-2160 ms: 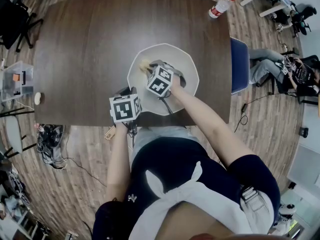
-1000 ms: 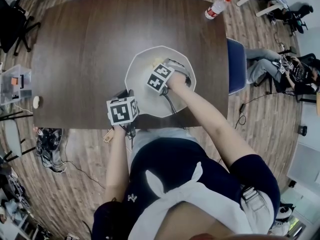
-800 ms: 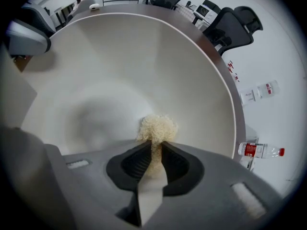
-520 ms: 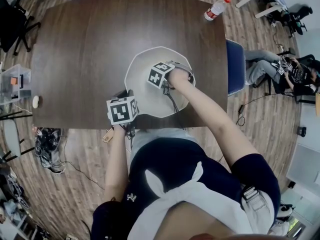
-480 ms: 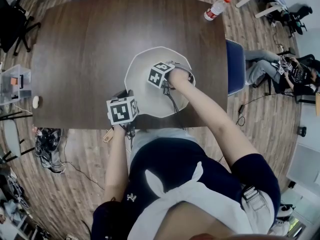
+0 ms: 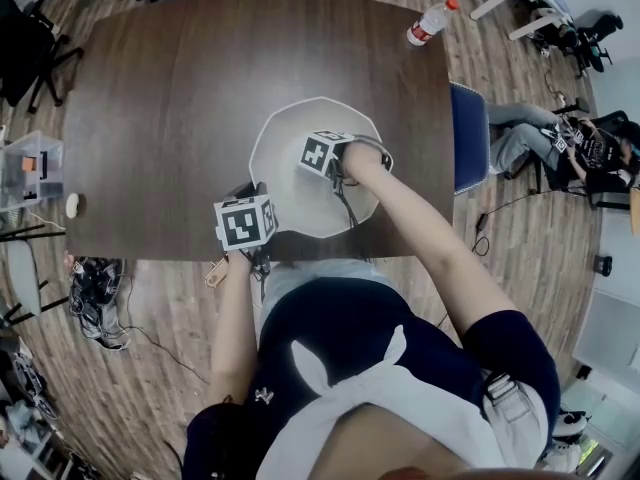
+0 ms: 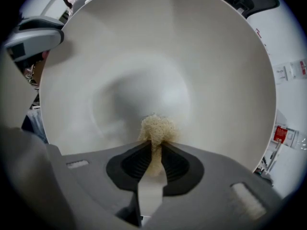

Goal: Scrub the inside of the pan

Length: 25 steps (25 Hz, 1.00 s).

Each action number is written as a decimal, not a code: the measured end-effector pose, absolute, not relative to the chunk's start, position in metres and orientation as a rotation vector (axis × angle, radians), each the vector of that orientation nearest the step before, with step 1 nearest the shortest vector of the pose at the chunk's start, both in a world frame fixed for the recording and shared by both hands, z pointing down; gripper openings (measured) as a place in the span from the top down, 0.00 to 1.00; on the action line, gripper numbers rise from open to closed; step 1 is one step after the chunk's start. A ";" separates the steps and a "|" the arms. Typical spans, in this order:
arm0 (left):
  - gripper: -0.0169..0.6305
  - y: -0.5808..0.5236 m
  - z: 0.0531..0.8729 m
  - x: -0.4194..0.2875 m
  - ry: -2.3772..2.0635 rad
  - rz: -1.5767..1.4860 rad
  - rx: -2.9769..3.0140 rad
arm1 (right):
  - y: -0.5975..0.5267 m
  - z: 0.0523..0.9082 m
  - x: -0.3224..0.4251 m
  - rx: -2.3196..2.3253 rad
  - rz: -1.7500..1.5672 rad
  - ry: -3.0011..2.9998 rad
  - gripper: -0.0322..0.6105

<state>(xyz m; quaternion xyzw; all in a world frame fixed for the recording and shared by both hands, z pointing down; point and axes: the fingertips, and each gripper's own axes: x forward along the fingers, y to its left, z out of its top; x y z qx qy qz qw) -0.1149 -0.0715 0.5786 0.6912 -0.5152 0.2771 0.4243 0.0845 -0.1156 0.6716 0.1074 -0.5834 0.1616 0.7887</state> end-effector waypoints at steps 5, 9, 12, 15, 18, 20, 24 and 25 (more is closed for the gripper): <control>0.87 -0.072 0.578 -0.115 -1.292 0.696 1.729 | -0.091 0.667 0.082 0.185 0.465 -1.264 0.86; 0.87 -0.072 0.579 -0.116 -1.296 0.699 1.729 | -0.076 0.662 0.077 0.170 0.555 -1.306 0.86; 0.87 -0.072 0.580 -0.118 -1.295 0.699 1.730 | -0.062 0.660 0.067 0.118 0.628 -1.358 0.86; 0.87 -0.072 0.579 -0.118 -1.296 0.697 1.729 | -0.049 0.658 0.057 0.053 0.673 -1.415 0.86; 0.87 -0.071 0.580 -0.116 -1.298 0.697 1.728 | -0.039 0.658 0.047 -0.004 0.677 -1.477 0.86; 0.87 -0.070 0.579 -0.115 -1.299 0.695 1.727 | -0.031 0.656 0.037 -0.039 0.671 -1.527 0.86; 0.87 -0.070 0.577 -0.116 -1.301 0.690 1.727 | -0.023 0.653 0.011 -0.070 0.638 -1.628 0.86; 0.87 -0.070 0.578 -0.117 -1.301 0.689 1.727 | -0.023 0.653 0.004 -0.069 0.622 -1.649 0.85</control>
